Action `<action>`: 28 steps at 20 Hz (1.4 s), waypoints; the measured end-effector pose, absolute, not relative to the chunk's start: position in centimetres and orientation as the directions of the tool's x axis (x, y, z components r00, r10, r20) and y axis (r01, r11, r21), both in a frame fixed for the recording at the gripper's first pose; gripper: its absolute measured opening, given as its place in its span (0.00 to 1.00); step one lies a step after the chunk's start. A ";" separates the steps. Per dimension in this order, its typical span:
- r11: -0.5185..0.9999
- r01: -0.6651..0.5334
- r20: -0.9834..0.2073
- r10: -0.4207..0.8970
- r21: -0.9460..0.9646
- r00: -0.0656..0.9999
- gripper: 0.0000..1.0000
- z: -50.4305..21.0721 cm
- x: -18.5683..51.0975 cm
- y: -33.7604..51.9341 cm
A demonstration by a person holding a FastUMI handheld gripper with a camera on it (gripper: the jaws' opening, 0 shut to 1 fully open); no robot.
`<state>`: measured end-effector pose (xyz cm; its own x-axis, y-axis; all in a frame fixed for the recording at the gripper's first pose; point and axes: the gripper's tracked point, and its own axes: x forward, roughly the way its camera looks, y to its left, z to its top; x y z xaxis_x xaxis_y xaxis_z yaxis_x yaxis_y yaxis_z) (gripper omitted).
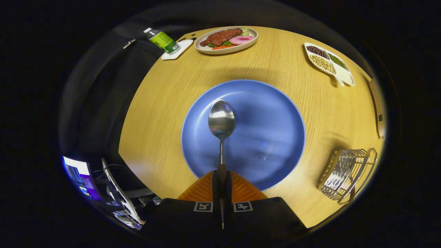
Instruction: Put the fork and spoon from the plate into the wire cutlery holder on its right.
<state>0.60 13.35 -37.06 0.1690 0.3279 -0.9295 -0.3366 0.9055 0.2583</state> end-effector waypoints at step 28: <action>0.875 -0.471 -0.977 0.014 0.116 -0.214 0.07 -26.0 -1.6 -11.2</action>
